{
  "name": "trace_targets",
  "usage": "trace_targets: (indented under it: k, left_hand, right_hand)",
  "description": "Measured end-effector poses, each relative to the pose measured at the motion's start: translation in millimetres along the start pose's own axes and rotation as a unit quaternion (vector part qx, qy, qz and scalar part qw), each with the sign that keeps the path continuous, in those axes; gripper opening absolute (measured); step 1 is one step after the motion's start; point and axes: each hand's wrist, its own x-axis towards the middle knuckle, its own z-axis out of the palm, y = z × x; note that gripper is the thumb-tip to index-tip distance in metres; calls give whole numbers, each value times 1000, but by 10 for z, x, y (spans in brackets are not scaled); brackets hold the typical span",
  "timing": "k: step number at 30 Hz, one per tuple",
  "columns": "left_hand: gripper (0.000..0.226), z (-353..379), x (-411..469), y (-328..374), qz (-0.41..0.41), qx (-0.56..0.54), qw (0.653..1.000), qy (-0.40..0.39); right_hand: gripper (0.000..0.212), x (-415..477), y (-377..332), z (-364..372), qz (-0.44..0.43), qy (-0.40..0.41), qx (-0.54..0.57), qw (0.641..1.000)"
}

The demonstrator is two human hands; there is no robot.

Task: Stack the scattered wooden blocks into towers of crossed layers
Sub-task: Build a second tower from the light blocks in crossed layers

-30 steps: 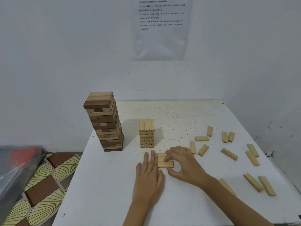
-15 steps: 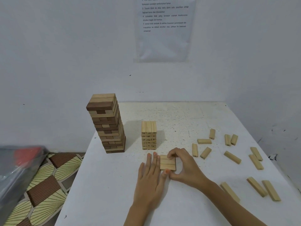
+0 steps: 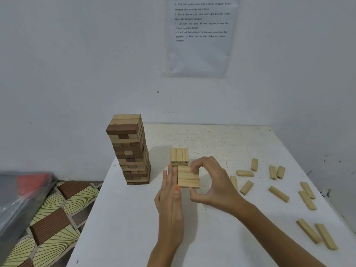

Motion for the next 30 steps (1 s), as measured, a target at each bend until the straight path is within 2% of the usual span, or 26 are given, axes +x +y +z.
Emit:
trace_targets:
  k: [5, 10, 14, 18, 21, 26, 30]
  left_hand:
    - [58, -25, 221, 95, -22, -68, 997, 19]
    - [71, -15, 446, 136, -60, -148, 987, 30]
    - [76, -19, 609, 141, -101, -156, 982, 20]
    - [67, -5, 688, 134, -134, -164, 977, 8]
    - [74, 12, 712, 73, -135, -158, 978, 2]
    - [62, 16, 750, 23, -127, -151, 980, -10]
    - [62, 14, 756, 29, -124, -154, 980, -7]
  right_hand:
    - [43, 260, -9, -10, 12, 1, 1, 1000]
    - [46, 494, 76, 28, 32, -16, -7, 999]
    - [47, 632, 160, 65, 53, -27, -8, 998]
    - [49, 691, 251, 108, 74, -36, -16, 996]
    - [49, 706, 281, 132, 79, -41, -22, 996]
    - [50, 725, 281, 139, 82, -40, -37, 995]
    - [50, 718, 281, 151, 86, -42, -51, 994]
